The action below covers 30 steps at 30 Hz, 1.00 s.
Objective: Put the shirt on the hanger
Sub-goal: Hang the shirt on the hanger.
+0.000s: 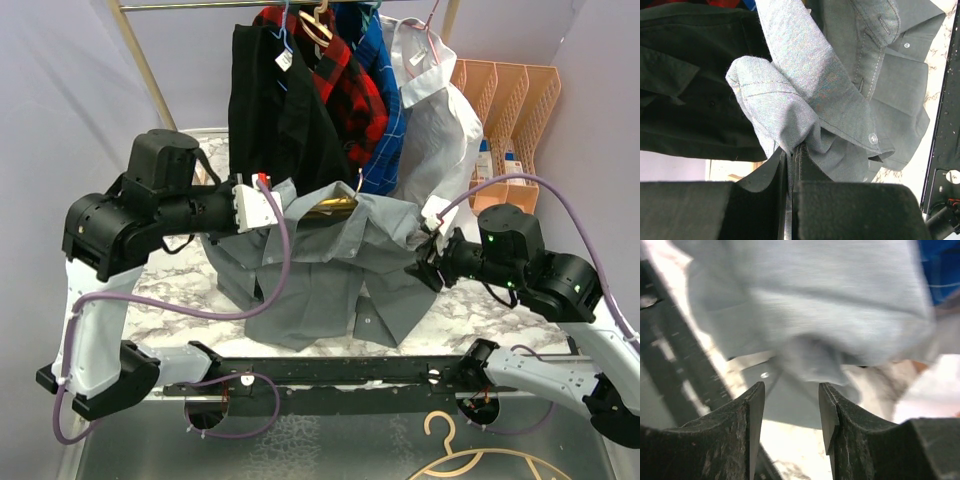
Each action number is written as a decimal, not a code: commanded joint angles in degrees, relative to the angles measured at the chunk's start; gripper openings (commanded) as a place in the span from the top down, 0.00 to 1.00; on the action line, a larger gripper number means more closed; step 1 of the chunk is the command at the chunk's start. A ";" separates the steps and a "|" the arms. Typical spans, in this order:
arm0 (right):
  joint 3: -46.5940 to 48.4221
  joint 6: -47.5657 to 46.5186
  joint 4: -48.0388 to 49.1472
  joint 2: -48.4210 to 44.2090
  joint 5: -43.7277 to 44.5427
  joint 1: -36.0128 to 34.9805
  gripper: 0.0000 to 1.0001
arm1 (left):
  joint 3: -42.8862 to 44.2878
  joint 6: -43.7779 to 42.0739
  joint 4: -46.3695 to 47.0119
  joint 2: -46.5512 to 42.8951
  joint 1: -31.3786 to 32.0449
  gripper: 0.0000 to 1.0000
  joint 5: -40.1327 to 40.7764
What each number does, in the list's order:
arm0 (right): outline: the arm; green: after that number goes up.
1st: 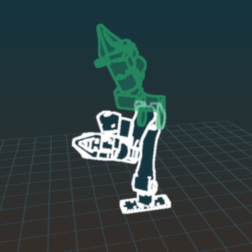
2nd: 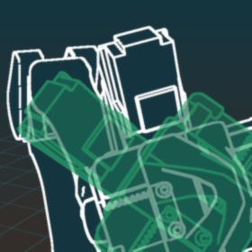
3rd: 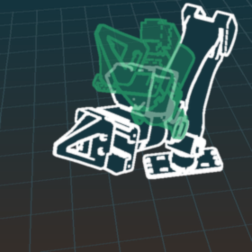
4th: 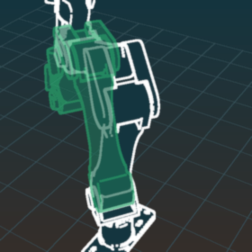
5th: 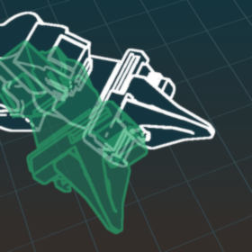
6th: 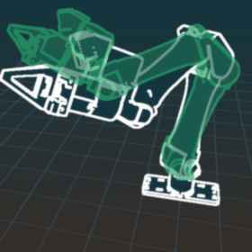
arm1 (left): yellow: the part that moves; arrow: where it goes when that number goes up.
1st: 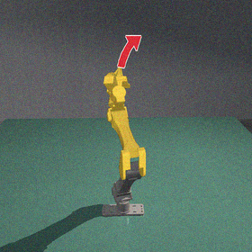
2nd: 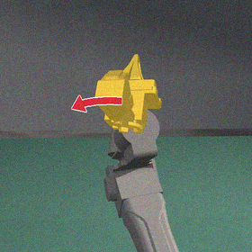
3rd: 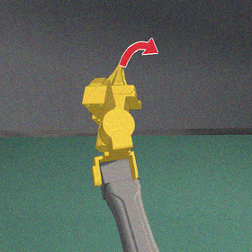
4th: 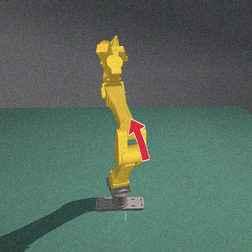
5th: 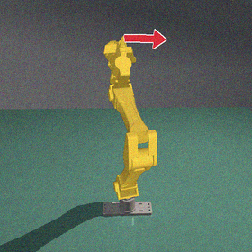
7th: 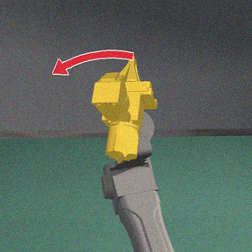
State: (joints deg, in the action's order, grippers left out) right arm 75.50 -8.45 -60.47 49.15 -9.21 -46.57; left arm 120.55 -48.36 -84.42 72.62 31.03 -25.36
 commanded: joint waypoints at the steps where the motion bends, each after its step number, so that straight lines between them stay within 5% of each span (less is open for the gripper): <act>1: -1.72 -3.68 10.59 -1.63 18.30 -0.41 0.52 | -0.18 0.84 2.77 -2.89 -0.12 1.00 -0.97; 9: -5.48 -3.58 15.32 0.73 17.16 -0.39 0.53 | -1.19 1.33 2.77 -4.84 0.00 1.00 0.02; 17: -4.53 -1.57 11.24 0.59 1.32 -0.40 0.53 | -1.81 0.40 2.77 -4.59 0.12 1.00 2.26; 24: -9.20 -1.34 16.69 -3.22 2.24 -0.37 0.98 | 0.11 1.10 2.77 -4.08 0.18 1.00 1.82; 30: -9.07 -3.43 13.85 -1.99 20.83 -0.40 0.99 | -1.00 0.50 2.77 -5.10 0.31 1.00 3.70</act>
State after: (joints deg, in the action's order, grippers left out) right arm 66.61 -10.48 -46.54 46.35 -1.32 -46.57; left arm 118.65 -47.51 -84.55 68.86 31.14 -23.68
